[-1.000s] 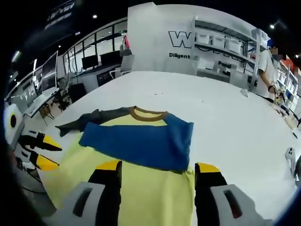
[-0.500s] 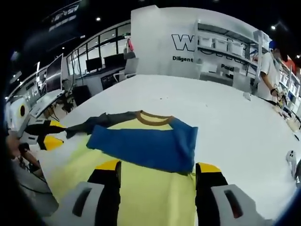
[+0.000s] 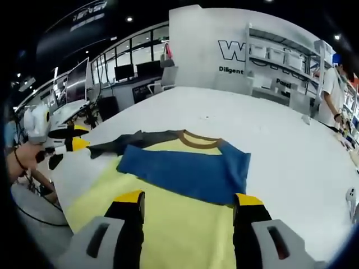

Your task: Fold the garment on the visible template until the final outline fits inside the template.

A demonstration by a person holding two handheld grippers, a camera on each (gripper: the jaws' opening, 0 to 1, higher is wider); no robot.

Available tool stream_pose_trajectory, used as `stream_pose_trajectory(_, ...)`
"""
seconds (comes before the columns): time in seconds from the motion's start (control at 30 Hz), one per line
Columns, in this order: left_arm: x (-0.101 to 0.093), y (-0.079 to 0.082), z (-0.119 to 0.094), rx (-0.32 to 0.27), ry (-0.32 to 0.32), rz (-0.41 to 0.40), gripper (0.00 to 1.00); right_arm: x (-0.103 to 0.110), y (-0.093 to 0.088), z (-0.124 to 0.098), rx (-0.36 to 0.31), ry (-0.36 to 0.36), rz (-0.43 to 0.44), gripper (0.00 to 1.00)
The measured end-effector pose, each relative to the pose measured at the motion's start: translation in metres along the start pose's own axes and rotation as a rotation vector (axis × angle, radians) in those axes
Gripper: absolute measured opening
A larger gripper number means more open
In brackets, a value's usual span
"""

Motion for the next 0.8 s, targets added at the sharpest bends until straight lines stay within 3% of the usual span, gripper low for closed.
stream_pose_trajectory(0.27,0.021,-0.027,0.004,0.161,0.028,0.097,0.25,0.003,-0.004,-0.001,0.016,0.003,0.008,0.61)
stream_pose_trajectory(0.53,0.032,-0.044,0.013,0.231,0.017,0.145,0.24,0.005,-0.009,-0.004,0.031,0.001,0.005,0.61)
stream_pose_trajectory(0.57,0.036,-0.05,0.016,0.26,0.019,0.178,0.24,0.006,-0.011,-0.005,0.032,0.001,0.004,0.6)
stream_pose_trajectory(0.67,0.038,-0.052,0.016,0.261,0.024,0.174,0.22,0.006,-0.013,-0.007,0.038,-0.001,0.004,0.6)
stream_pose_trajectory(0.8,0.042,-0.06,0.019,0.281,0.007,0.158,0.1,0.006,-0.014,-0.007,0.042,-0.006,0.004,0.6)
Point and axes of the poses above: the point that each gripper's makers call its tool centre point, and the gripper's own axes: z roughly forward along the fingers, x roughly to its left, y roughly out of its top, the point moved 8 cm from there along -z, roughly backward along the fingers, and after that the axes turned 14 degrees about -y, right-handed, at the moved point
